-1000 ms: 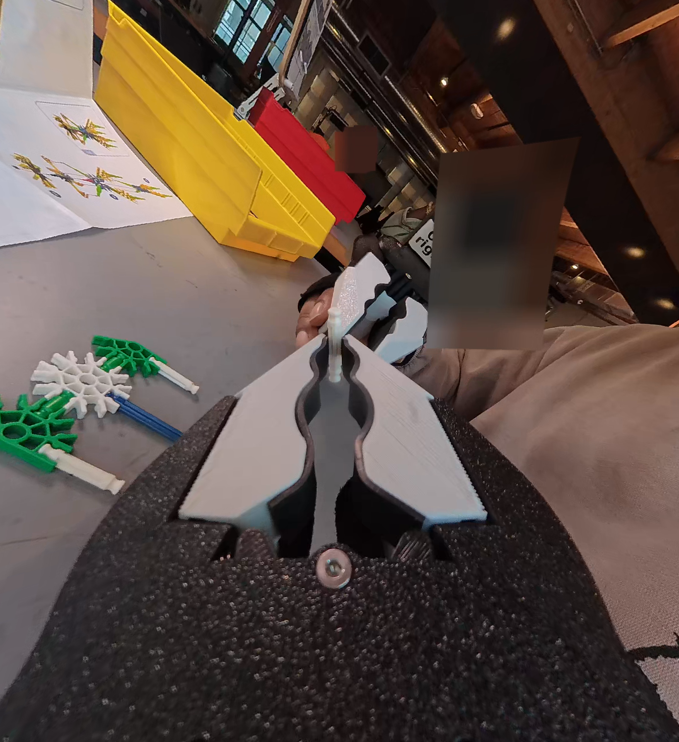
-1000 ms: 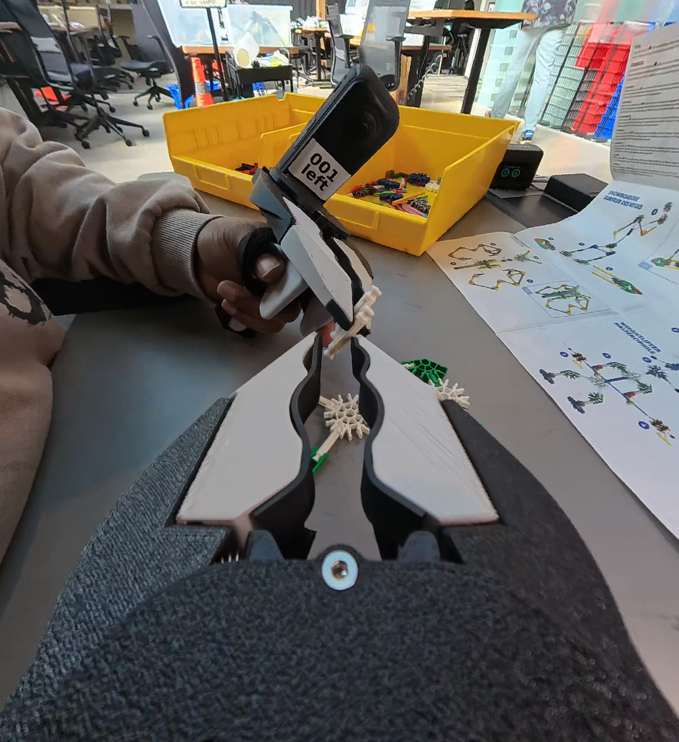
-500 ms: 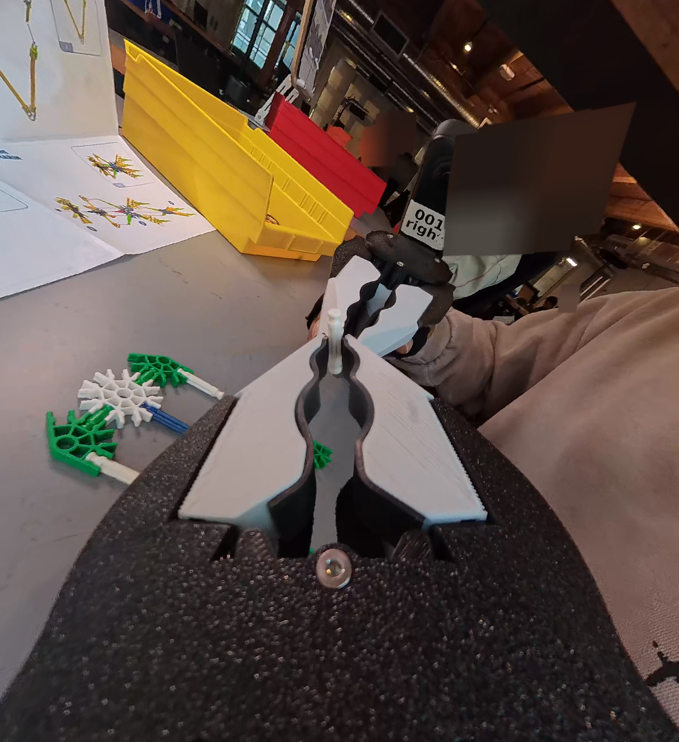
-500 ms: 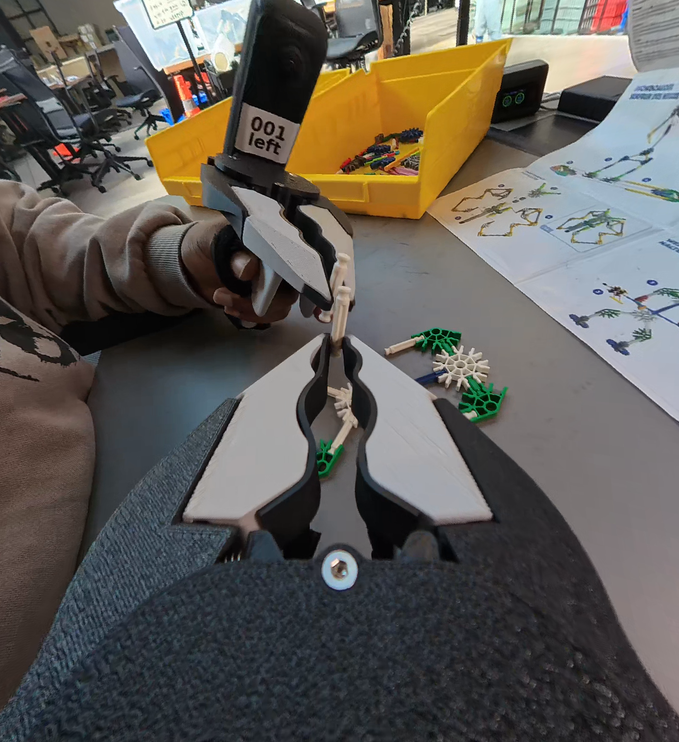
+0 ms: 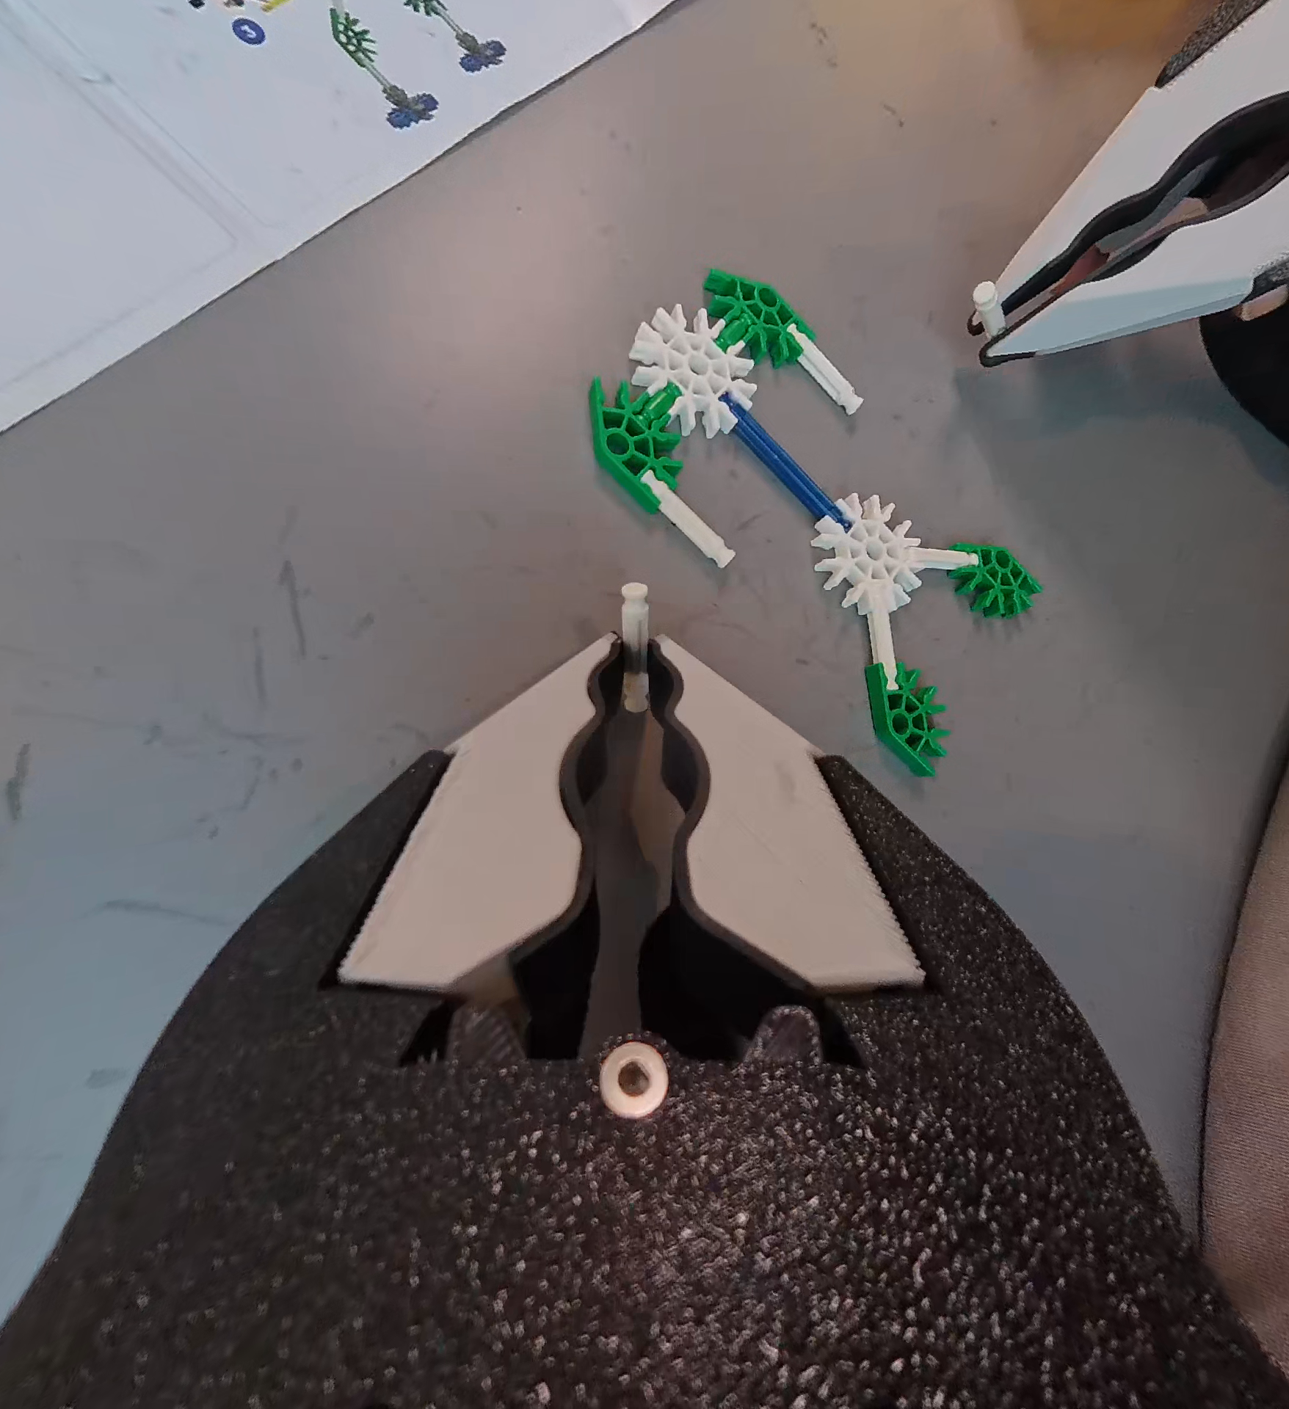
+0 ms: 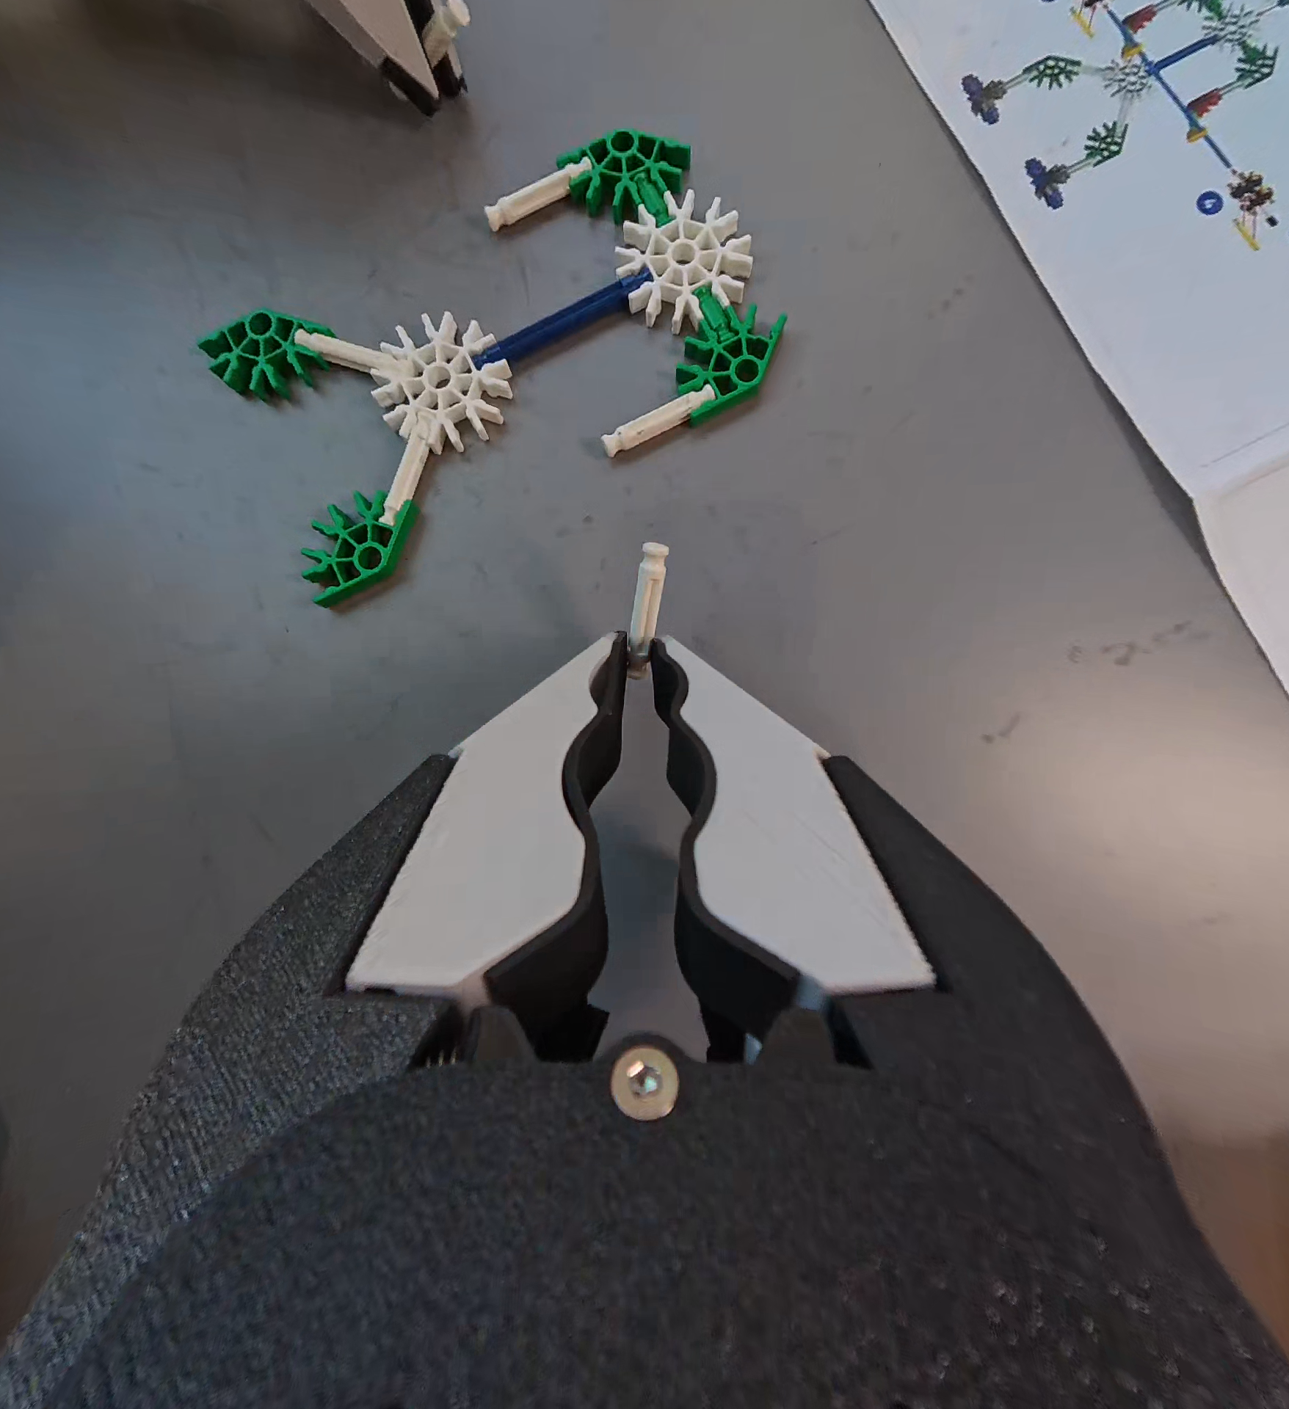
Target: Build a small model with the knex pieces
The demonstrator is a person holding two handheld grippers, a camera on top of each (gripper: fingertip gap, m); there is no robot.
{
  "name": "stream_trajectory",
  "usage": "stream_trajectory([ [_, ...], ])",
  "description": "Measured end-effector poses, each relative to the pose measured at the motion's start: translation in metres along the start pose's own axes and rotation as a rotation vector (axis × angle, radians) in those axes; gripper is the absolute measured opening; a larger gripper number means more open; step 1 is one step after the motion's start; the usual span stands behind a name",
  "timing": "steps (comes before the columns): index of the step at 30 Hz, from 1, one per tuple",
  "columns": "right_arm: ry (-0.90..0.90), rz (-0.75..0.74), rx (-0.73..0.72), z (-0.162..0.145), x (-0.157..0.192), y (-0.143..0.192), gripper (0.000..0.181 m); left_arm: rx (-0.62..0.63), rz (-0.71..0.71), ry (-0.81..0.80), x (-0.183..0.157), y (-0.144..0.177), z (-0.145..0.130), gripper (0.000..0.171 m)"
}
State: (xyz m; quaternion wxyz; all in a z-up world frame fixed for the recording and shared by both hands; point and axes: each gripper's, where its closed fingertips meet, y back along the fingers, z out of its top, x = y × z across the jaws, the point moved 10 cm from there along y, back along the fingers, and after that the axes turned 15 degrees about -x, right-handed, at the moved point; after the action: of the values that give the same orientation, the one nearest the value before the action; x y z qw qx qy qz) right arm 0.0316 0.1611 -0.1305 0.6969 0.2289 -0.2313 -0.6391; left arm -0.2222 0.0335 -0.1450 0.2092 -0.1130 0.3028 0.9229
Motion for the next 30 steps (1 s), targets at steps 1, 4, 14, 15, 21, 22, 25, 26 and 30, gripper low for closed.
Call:
stream_trajectory([
  [1,0.001,-0.006,0.01,-0.001,-0.001,0.0,0.004,-0.001,0.006,0.0,0.0,0.0,0.0,0.004],
  [4,0.004,-0.015,0.029,-0.003,-0.002,-0.002,0.005,0.0,0.026,-0.006,0.002,0.002,0.0,0.004],
  [14,0.025,-0.012,0.034,-0.004,-0.002,-0.003,0.008,0.006,0.075,-0.039,0.008,0.009,0.001,0.011],
  [15,0.027,-0.008,0.036,-0.004,-0.002,-0.003,0.009,0.008,0.076,-0.043,0.009,0.01,0.001,0.012],
  [21,0.037,0.052,0.056,-0.006,0.0,0.002,0.015,0.052,0.047,-0.082,0.005,0.013,-0.001,0.012],
  [22,0.042,0.073,0.059,-0.006,0.002,0.002,0.015,0.061,0.03,-0.088,0.003,0.013,-0.001,0.012],
  [25,0.042,0.146,0.058,-0.006,0.01,0.003,0.013,0.082,-0.029,-0.087,-0.003,0.012,-0.003,0.011],
  [26,0.046,0.133,0.052,-0.005,0.01,0.003,0.013,0.087,-0.05,-0.086,-0.005,0.012,-0.003,0.011],
  [30,0.009,0.111,0.016,-0.002,0.006,0.002,0.017,0.059,-0.115,-0.102,-0.012,0.014,0.0,0.011],
])
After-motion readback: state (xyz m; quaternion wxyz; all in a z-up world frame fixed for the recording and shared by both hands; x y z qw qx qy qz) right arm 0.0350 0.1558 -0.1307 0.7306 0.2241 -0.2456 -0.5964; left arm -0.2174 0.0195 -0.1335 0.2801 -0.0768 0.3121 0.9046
